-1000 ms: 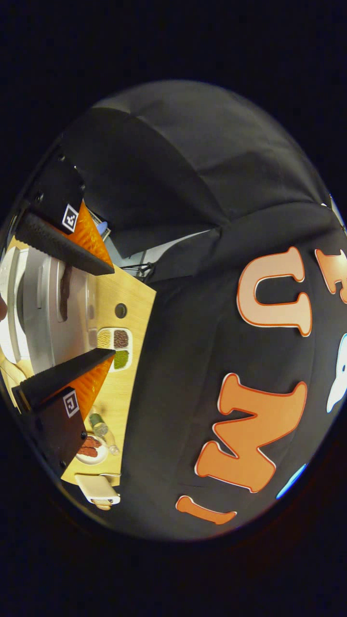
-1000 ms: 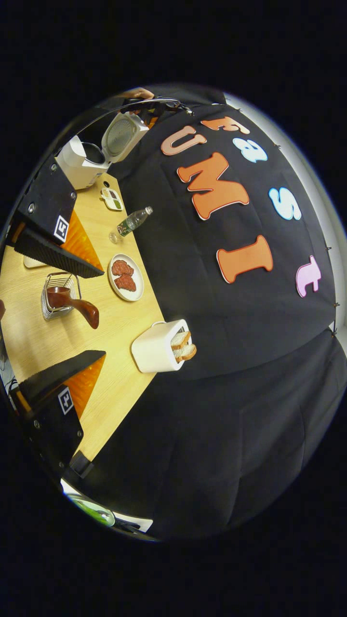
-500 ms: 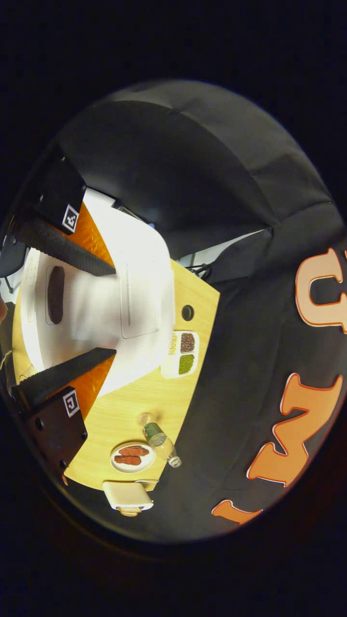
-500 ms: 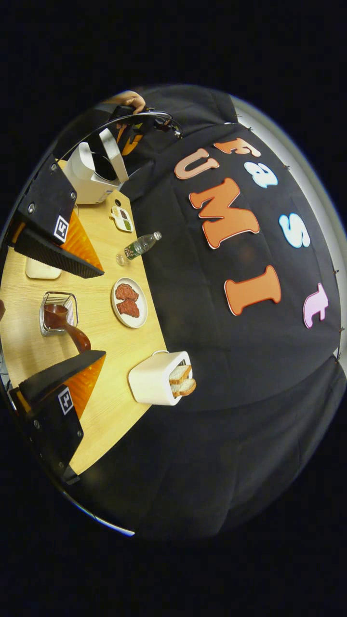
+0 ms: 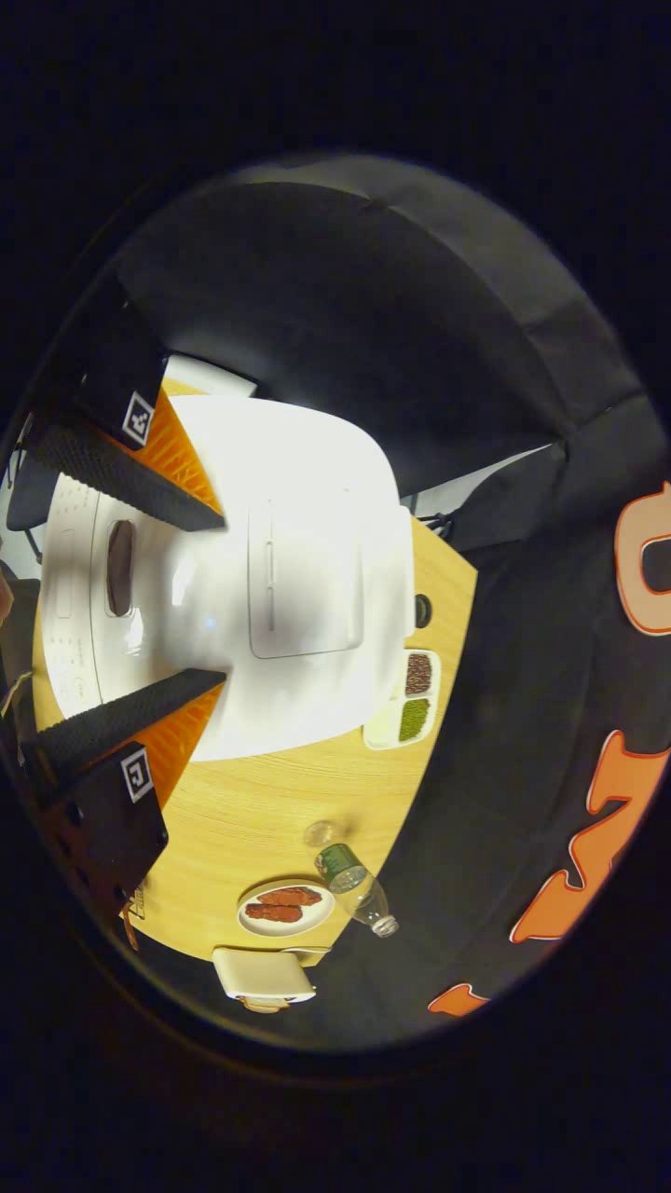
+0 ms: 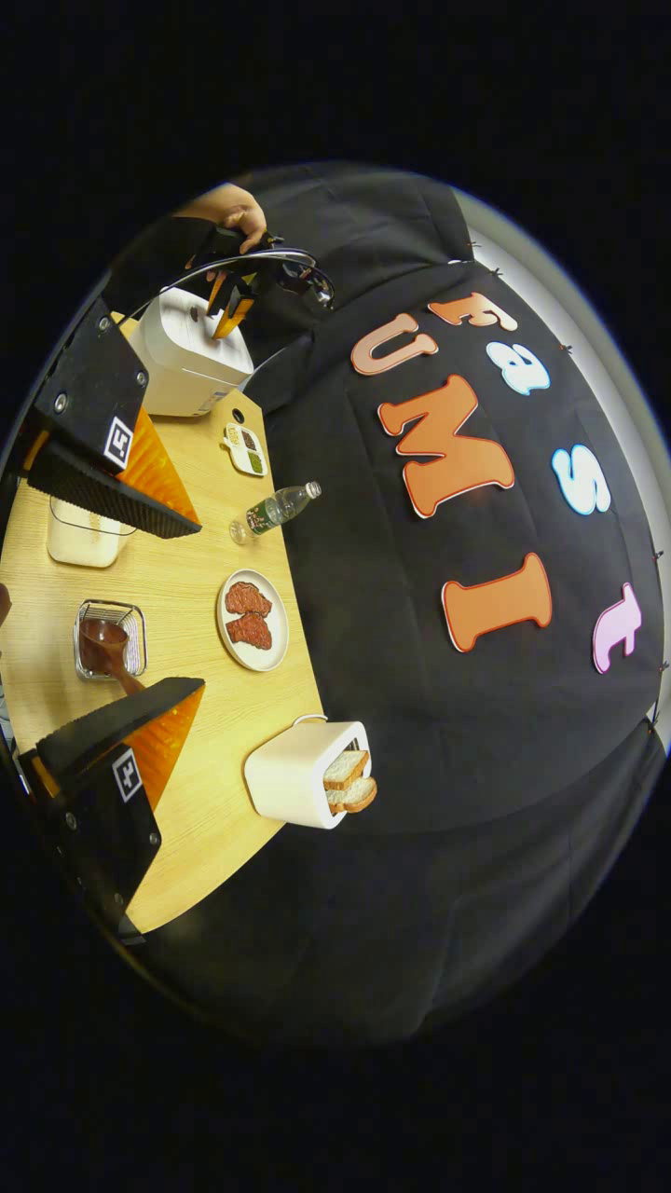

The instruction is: Close the left gripper, press the button to open the rice cooker; take a wooden spoon from the chopstick holder with the right hand, scoop a spoonful of rice and pour it into the rice cooker, then put the wooden spoon back into the chopstick holder.

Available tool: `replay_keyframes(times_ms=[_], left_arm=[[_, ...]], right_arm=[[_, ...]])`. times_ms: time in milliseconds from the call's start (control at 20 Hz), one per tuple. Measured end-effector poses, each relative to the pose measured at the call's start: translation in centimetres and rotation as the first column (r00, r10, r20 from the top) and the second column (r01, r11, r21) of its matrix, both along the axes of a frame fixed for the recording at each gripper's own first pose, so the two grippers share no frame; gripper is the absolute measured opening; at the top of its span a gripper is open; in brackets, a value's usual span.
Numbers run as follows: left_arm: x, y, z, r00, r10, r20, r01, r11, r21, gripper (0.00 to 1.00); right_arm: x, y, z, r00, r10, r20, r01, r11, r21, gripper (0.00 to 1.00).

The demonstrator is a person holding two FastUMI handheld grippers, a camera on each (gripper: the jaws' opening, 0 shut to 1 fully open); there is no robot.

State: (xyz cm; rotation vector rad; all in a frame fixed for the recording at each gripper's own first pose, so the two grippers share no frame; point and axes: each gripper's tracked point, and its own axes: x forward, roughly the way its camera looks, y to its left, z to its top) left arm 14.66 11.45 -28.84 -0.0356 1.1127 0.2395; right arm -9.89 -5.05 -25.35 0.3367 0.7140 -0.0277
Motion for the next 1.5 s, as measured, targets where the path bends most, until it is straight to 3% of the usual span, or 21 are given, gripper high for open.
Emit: replay_keyframes(times_ms=[200, 350, 550, 700, 800, 900, 1000, 1200, 1300, 1500], left_arm=[[0.1, -2.0, 2.0, 0.984, -0.046, 0.170, 0.055, 0.997, -0.049, 1.00], [0.7, -2.7, 7.0, 0.915, -0.118, 0.385, 0.125, 0.992, 0.008, 1.00], [-1.8, -5.0, 14.4, 0.773, -0.211, 0.598, 0.188, 0.977, 0.102, 1.00], [-4.6, -7.9, 18.3, 0.659, -0.242, 0.712, 0.235, 0.966, 0.110, 1.00], [-5.8, -9.8, 20.3, 0.532, -0.264, 0.805, 0.265, 0.954, 0.138, 1.00], [-8.1, -10.5, 21.2, 0.473, -0.301, 0.828, 0.261, 0.946, 0.194, 1.00], [-9.6, -12.0, 21.9, 0.429, -0.323, 0.844, 0.267, 0.938, 0.223, 1.00], [-11.9, -14.7, 23.3, 0.366, -0.332, 0.869, 0.291, 0.928, 0.232, 1.00], [-12.7, -16.0, 24.3, 0.303, -0.337, 0.891, 0.322, 0.917, 0.237, 1.00], [-13.5, -14.7, 24.0, 0.306, -0.328, 0.894, 0.286, 0.927, 0.242, 1.00]], right_arm=[[2.2, 0.9, 2.0, 0.998, 0.035, 0.054, -0.033, 0.999, -0.043, 0.93], [4.5, 1.7, 4.9, 0.989, 0.056, 0.135, -0.044, 0.995, -0.089, 0.94], [6.7, 3.8, 8.6, 0.963, 0.105, 0.247, -0.074, 0.988, -0.133, 0.94], [8.1, 6.0, 11.0, 0.935, 0.143, 0.325, -0.104, 0.985, -0.135, 0.94], [8.4, 7.7, 12.6, 0.915, 0.152, 0.372, -0.112, 0.985, -0.128, 0.94], [8.8, 8.8, 13.9, 0.894, 0.168, 0.415, -0.124, 0.984, -0.131, 0.94], [8.8, 9.5, 14.4, 0.883, 0.183, 0.433, -0.131, 0.980, -0.147, 0.94], [8.8, 10.6, 15.9, 0.852, 0.214, 0.477, -0.150, 0.974, -0.170, 0.94], [8.4, 11.0, 16.2, 0.823, 0.246, 0.512, -0.162, 0.966, -0.203, 0.94], [7.8, 11.2, 15.8, 0.816, 0.270, 0.511, -0.168, 0.957, -0.237, 0.94]])
